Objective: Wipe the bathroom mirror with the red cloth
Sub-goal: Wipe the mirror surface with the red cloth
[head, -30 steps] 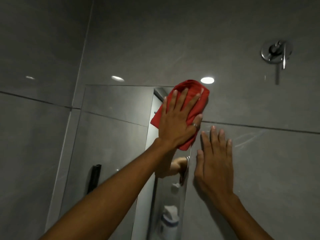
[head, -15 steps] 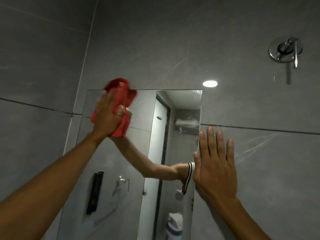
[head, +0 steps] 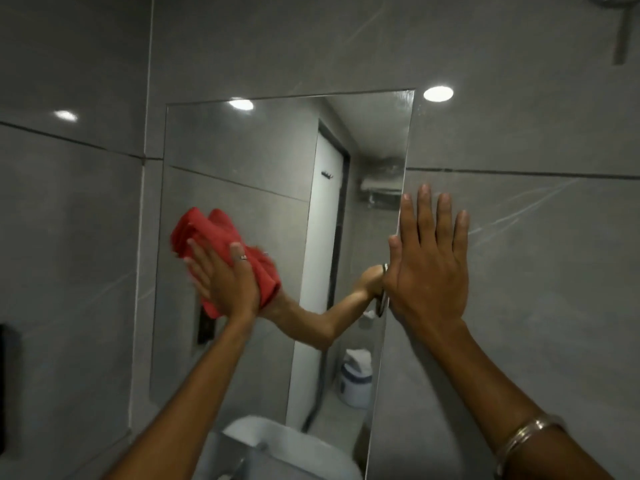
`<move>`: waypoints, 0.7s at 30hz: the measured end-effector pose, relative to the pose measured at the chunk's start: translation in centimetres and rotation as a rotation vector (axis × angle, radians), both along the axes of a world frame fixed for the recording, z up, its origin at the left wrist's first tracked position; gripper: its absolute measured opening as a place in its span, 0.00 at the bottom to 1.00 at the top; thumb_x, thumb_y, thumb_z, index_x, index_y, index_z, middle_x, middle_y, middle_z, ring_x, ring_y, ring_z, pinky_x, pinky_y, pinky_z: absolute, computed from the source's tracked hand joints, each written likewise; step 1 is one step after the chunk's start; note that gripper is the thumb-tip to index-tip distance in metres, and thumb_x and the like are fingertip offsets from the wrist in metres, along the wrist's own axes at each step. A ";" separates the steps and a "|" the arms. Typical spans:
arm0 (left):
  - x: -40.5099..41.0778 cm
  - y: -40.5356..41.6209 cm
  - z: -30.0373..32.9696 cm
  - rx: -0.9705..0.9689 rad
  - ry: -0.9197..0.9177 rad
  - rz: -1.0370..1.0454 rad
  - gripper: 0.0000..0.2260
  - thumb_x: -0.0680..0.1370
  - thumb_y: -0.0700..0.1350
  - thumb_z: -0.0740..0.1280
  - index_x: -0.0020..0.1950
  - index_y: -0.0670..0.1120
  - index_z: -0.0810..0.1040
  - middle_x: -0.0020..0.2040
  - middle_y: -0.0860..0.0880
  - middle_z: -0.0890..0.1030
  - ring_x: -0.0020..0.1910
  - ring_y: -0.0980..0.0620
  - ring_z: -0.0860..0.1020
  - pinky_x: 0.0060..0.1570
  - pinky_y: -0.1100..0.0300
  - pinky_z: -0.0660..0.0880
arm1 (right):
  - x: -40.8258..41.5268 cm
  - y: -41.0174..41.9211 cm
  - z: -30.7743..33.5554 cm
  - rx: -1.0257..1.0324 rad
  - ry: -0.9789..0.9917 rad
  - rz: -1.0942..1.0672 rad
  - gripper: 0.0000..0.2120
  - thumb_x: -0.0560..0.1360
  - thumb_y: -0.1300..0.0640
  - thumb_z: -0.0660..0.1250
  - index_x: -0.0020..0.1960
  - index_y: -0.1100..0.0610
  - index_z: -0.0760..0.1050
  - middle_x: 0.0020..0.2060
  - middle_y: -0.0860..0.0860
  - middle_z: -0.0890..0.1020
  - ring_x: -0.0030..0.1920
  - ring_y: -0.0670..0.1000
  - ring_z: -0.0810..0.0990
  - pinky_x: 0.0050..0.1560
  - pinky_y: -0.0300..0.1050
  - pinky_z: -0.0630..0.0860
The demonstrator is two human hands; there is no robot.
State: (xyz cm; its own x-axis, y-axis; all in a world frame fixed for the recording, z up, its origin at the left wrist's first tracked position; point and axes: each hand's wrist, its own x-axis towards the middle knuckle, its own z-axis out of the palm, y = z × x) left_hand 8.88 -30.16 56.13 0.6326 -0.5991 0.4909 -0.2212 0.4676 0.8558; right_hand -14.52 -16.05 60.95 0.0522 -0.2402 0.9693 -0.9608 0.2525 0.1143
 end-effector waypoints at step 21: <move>-11.2 11.1 -7.0 -0.497 -1.041 -0.452 0.26 0.85 0.56 0.50 0.84 0.52 0.54 0.85 0.48 0.55 0.85 0.45 0.45 0.80 0.40 0.33 | 5.9 8.7 -12.8 0.062 -1.359 1.091 0.15 0.87 0.52 0.60 0.72 0.54 0.73 0.63 0.57 0.83 0.63 0.56 0.83 0.67 0.54 0.81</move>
State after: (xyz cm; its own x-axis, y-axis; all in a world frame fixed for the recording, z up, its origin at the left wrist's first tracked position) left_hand -2.27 -19.04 49.14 -0.4093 -0.2668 0.8725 -0.4239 0.9024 0.0770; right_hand -8.64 -7.39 48.19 -0.5718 -0.6872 0.4481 -0.0847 -0.4938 -0.8654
